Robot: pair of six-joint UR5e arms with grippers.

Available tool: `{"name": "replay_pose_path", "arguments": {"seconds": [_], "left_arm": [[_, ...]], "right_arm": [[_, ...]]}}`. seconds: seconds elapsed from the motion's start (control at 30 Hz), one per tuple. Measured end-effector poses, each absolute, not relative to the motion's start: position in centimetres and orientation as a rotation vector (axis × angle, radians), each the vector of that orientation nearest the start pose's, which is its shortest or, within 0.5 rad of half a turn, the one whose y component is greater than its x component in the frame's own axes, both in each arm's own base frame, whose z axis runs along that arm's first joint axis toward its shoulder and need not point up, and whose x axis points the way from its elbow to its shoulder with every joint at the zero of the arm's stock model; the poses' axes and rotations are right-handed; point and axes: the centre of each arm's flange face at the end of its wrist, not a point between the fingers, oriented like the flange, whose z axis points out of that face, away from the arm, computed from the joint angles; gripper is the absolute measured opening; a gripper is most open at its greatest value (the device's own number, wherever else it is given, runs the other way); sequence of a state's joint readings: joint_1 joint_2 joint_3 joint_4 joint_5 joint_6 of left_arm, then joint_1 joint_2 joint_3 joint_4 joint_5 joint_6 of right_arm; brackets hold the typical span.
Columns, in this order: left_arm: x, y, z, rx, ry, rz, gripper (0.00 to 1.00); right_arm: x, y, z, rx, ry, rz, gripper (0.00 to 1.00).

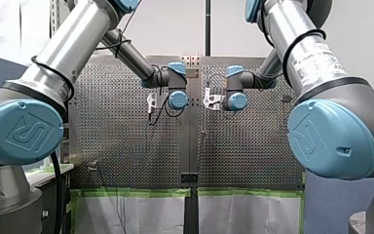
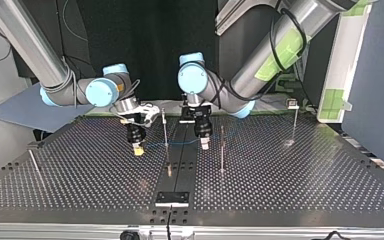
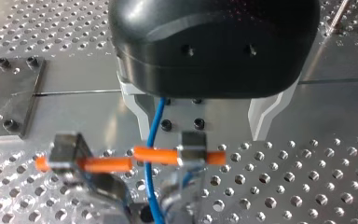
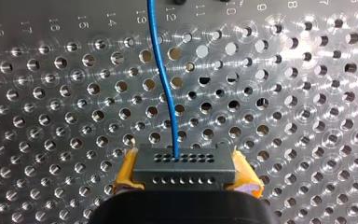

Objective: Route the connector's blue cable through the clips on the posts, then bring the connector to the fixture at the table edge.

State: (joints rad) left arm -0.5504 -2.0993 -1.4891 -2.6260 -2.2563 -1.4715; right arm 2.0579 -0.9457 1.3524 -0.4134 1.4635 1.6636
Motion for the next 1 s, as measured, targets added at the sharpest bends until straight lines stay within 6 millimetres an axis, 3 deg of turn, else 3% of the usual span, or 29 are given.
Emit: {"name": "replay_pose_path", "arguments": {"seconds": [0.03, 0.07, 0.1, 0.13, 0.17, 0.83, 1.0], "left_arm": [[51.84, -40.16, 26.6, -0.058, 1.517, 0.152, 0.64], [51.81, -40.24, 26.61, -0.057, 1.516, 0.149, 0.45], [51.79, -40.32, 26.63, -0.055, 1.515, 0.146, 0.19], [51.79, -40.4, 26.66, -0.054, 1.512, 0.141, 0.19], [51.8, -40.46, 26.69, -0.053, 1.51, 0.138, 0.0], [51.7, -40.98, 26.71, -0.128, 1.493, 0.009, 0.0], [51.17, -40.87, 25.95, -0.137, 1.514, -0.003, 0.0]], "right_arm": [[45.89, -55.88, 25.3, 1.607, -0.951, 1.699, 0.0], [45.89, -55.88, 25.3, 1.608, -0.951, 1.699, 0.0], [45.89, -55.88, 25.29, 1.608, -0.951, 1.699, 0.0], [45.89, -55.87, 25.29, 1.608, -0.951, 1.698, 0.0], [45.88, -55.87, 25.29, 1.608, -0.951, 1.698, 0.0], [45.79, -55.74, 25.1, 1.62, -0.959, 1.685, 0.0], [45.49, -55.65, 24.73, 1.626, -0.977, 1.664, 0.0]]}}
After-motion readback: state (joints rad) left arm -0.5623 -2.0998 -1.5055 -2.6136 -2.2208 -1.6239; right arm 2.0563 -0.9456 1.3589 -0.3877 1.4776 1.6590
